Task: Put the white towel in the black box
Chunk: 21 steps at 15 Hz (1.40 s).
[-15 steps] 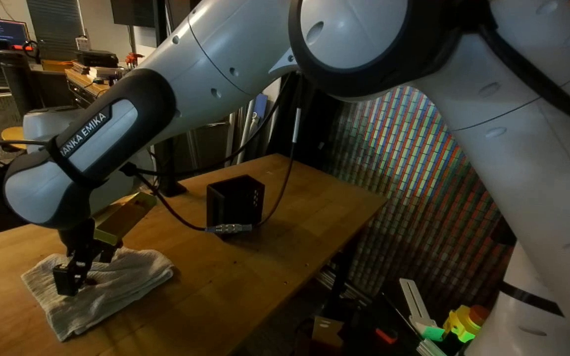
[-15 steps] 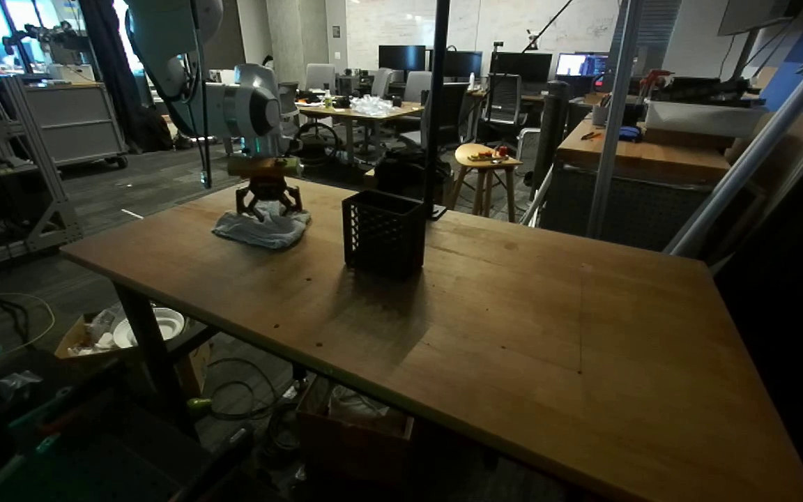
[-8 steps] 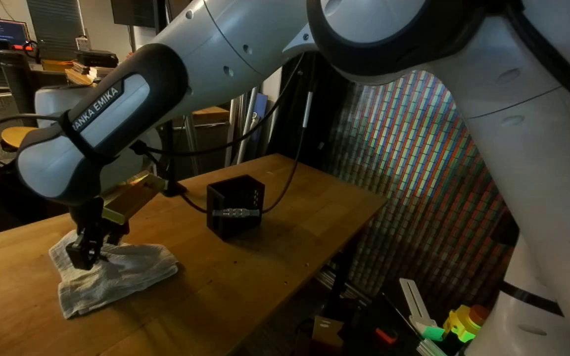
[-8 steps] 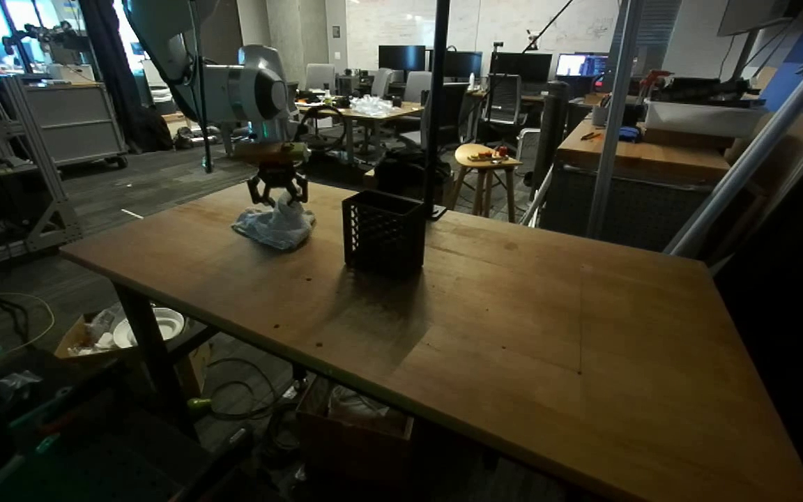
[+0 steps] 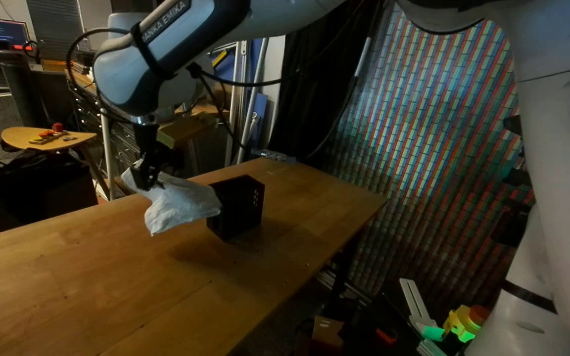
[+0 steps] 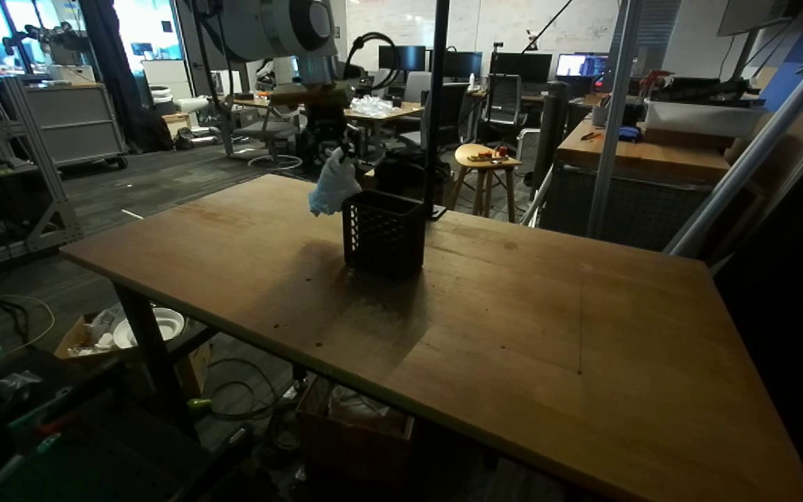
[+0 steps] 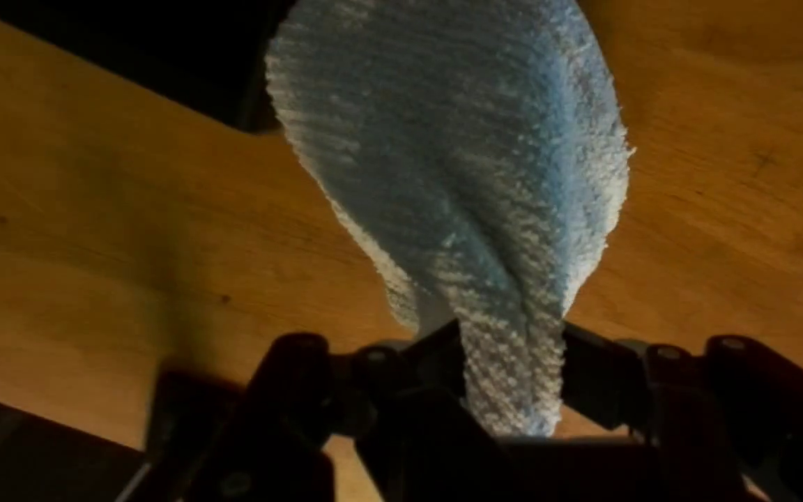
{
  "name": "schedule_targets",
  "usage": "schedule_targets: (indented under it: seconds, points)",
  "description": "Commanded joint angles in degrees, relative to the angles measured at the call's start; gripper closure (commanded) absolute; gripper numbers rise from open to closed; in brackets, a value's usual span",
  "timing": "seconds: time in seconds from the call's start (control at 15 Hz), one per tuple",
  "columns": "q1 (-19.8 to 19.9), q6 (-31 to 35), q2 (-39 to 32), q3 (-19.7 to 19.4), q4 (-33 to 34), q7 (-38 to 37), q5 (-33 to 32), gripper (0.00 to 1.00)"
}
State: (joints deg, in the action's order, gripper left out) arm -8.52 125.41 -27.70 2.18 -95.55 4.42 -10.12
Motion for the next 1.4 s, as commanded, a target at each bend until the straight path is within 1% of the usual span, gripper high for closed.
schedule_targets:
  seconds: [0.0,0.27,0.6,0.87,1.33]
  points:
    - [1.90,-3.72,6.40,-2.74,-3.70,-6.19,-0.70,0.96]
    - [4.24,-5.87,8.23,-4.82,-4.47,-9.68,-1.41,0.96]
    - [6.39,-5.57,8.84,-6.03,-5.47,-8.96,-2.70,0.96]
    - [7.82,-3.51,9.37,-5.94,-8.11,-7.15,-2.67,0.96]
    - [7.90,-0.37,10.46,-4.85,-14.49,-6.46,-1.64,0.96]
